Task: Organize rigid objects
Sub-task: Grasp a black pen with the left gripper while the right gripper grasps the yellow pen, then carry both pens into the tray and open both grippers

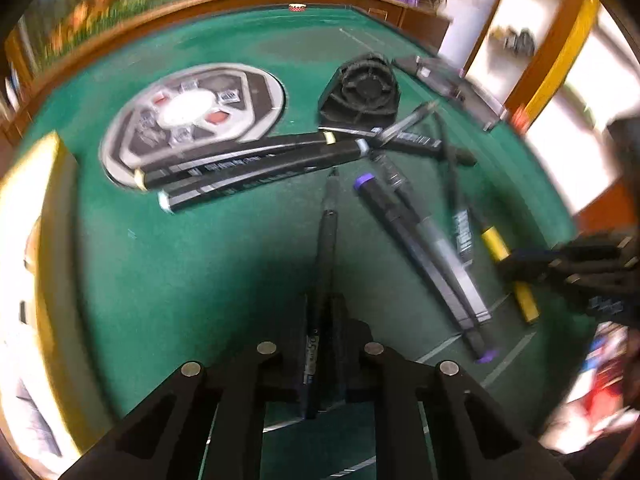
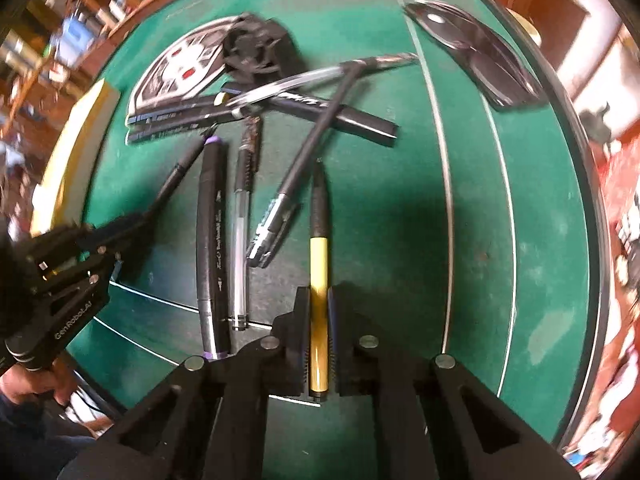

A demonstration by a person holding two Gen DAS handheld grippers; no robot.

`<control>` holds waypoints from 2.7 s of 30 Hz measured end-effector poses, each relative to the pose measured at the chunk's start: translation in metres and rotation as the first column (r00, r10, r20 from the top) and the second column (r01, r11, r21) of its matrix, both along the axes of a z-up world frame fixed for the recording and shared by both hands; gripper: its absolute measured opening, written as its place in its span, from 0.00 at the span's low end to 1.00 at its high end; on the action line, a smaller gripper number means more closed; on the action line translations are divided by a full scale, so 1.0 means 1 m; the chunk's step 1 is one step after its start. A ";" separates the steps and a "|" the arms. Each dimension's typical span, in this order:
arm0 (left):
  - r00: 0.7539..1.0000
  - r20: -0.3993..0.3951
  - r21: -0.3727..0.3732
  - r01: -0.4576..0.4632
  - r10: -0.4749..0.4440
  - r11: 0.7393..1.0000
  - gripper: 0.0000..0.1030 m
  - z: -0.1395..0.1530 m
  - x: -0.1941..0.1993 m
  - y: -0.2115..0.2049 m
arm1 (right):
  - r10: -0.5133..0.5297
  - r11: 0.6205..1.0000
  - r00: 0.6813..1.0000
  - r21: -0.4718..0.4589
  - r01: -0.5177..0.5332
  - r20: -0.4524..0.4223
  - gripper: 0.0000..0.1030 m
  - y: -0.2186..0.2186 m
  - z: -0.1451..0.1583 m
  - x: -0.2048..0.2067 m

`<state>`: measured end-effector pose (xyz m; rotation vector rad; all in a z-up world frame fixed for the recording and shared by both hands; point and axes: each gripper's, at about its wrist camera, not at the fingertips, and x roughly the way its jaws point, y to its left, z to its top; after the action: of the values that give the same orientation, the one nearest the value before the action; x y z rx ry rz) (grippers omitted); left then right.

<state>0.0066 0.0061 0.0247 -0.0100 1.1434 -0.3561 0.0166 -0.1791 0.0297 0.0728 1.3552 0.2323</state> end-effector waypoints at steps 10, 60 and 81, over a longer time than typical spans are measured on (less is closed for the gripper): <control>0.997 0.070 -0.119 -0.010 0.018 0.993 0.10 0.032 0.002 0.000 | -0.072 0.983 0.993 0.178 0.054 0.097 0.08 -0.017 0.033 -0.011; 0.888 0.081 -0.055 -0.449 0.452 0.892 0.11 0.026 -0.034 0.270 | 0.411 0.872 0.900 0.225 -0.435 0.147 0.08 0.289 0.054 0.007; 0.904 0.053 -0.049 -0.422 0.424 0.905 0.11 0.016 0.000 0.268 | 0.370 0.917 0.922 0.115 -0.383 0.116 0.08 0.328 0.027 0.052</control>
<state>0.0066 0.2739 0.0407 -0.2751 1.0401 0.0119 0.0685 0.1485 0.0565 -0.0872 1.2521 0.6475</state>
